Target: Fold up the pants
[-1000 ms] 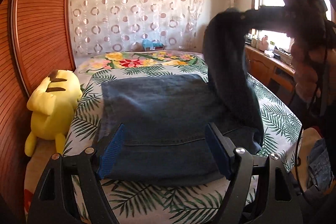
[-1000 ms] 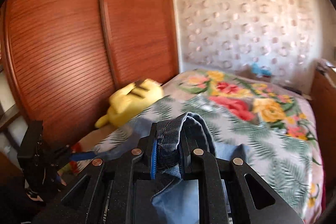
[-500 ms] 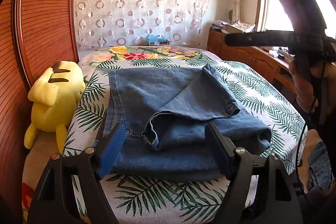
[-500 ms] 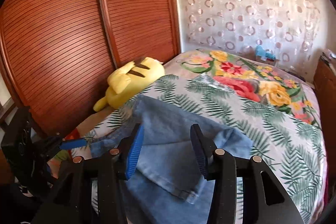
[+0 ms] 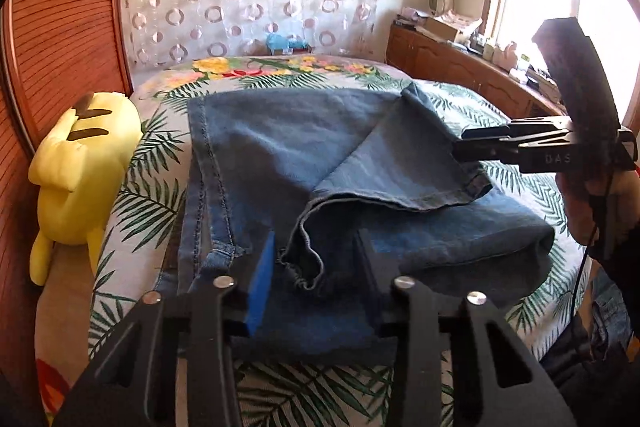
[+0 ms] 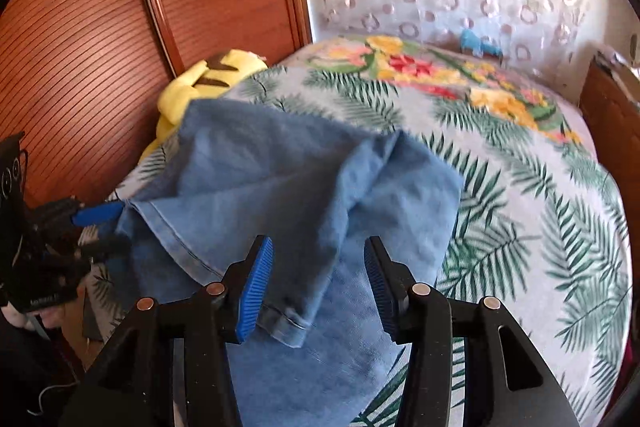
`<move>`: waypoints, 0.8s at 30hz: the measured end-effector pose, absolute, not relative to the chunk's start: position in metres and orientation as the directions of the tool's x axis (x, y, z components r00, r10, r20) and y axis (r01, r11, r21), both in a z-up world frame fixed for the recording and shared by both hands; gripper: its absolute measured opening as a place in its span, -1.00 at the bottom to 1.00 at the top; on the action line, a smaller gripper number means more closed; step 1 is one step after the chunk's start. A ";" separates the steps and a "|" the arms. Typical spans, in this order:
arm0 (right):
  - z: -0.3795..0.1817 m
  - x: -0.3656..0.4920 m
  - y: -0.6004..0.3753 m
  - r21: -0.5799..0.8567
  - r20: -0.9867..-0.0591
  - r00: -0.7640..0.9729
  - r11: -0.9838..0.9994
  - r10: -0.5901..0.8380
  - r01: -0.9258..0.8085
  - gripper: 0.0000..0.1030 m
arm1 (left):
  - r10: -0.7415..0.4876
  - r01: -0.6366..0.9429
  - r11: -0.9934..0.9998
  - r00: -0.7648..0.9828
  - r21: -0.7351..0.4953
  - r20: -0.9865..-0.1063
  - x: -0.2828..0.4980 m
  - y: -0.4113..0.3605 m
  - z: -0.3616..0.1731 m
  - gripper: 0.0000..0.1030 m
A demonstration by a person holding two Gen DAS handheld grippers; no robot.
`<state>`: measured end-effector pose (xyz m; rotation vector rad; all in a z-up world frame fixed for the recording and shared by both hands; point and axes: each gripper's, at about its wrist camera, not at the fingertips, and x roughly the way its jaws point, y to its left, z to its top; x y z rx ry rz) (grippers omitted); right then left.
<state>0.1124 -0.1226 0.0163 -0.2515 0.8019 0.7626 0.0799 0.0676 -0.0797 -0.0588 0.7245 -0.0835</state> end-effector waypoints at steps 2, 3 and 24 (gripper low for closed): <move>0.013 0.111 -0.120 0.101 -0.740 0.416 0.699 0.528 -0.708 -0.04 | -0.093 0.064 0.996 0.738 -0.068 -0.669 0.081 0.064 -0.083 -0.36; 0.011 0.110 -0.119 0.113 -0.749 0.396 0.692 0.531 -0.713 -0.04 | -0.090 0.069 0.996 0.737 -0.058 -0.670 0.081 0.063 -0.084 -0.41; 0.120 0.132 -0.019 0.093 -0.627 0.393 0.565 0.673 -0.820 -0.94 | -0.123 0.081 0.992 0.803 -0.098 -0.584 0.032 0.071 -0.048 -0.87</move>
